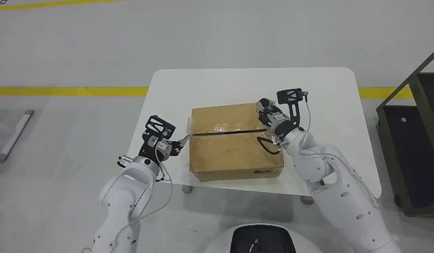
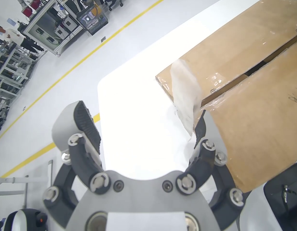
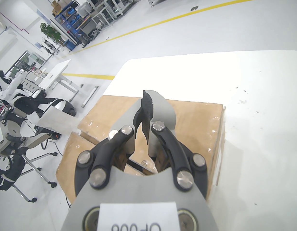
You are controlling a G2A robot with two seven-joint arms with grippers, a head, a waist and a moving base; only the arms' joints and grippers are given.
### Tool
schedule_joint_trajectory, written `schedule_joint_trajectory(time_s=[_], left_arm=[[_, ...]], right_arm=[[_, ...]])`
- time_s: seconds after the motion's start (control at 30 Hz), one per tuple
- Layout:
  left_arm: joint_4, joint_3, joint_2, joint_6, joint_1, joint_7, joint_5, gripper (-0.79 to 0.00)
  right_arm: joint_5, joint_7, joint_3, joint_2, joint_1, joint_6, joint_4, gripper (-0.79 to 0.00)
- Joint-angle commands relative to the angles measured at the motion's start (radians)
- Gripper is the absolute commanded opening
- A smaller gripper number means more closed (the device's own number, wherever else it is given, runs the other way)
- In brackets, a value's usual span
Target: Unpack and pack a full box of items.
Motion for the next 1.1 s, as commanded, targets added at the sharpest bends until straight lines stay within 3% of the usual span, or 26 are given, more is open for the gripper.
schedule_joint_trajectory(time_s=[0.0,0.63,1.07], left_arm=[[0.012,0.01,-0.001,0.009,-0.009,0.0,0.008,0.0],[0.039,0.034,-0.002,0.055,-0.047,0.007,0.054,0.0],[0.072,0.114,-0.013,0.123,-0.107,0.063,0.111,0.0]], right_arm=[[0.001,-0.001,0.002,0.0,0.002,0.0,0.003,-0.785],[0.007,-0.006,0.002,0.002,0.015,-0.011,0.025,-0.785],[0.003,-0.009,0.009,0.005,0.004,-0.007,0.017,-0.785]])
